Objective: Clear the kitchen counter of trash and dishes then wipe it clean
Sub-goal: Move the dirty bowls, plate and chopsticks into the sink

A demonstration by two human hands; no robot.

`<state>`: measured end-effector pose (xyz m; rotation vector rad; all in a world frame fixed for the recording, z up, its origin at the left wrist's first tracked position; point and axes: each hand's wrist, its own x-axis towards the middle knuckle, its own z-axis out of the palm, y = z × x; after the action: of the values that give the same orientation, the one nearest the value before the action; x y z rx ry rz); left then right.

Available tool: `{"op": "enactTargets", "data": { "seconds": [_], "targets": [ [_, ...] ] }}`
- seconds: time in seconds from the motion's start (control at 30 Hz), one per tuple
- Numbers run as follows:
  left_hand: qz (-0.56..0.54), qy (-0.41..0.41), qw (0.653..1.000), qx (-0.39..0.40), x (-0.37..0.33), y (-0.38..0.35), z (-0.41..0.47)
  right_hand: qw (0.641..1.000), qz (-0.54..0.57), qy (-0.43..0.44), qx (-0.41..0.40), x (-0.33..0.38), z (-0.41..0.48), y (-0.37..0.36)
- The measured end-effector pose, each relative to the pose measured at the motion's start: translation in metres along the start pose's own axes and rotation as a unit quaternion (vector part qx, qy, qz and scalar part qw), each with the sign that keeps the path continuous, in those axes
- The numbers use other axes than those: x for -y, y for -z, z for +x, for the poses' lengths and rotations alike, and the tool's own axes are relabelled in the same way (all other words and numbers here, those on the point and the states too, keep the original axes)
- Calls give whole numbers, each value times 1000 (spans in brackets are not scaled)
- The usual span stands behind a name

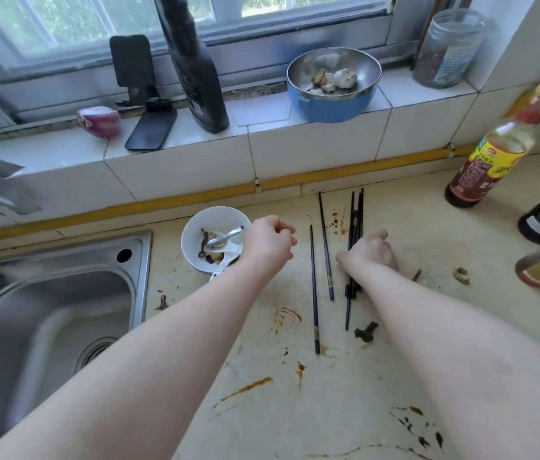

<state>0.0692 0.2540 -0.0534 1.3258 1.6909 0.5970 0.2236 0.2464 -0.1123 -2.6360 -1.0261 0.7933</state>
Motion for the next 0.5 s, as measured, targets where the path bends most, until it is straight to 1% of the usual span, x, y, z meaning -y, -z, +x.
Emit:
{"op": "enactTargets", "data": {
  "seconds": [0.27,0.37,0.5],
  "targets": [
    [5,-19,1000,17,-2,-3,-7,994,-99,54,-10,-1,0,-5],
    [12,-9,1000,28,3,-4,-11,997,-62,35,-2,-1,-2,-4],
    [29,23,998,60,10,-9,-14,999,48,-20,15,-3,-7,5]
  ]
}}
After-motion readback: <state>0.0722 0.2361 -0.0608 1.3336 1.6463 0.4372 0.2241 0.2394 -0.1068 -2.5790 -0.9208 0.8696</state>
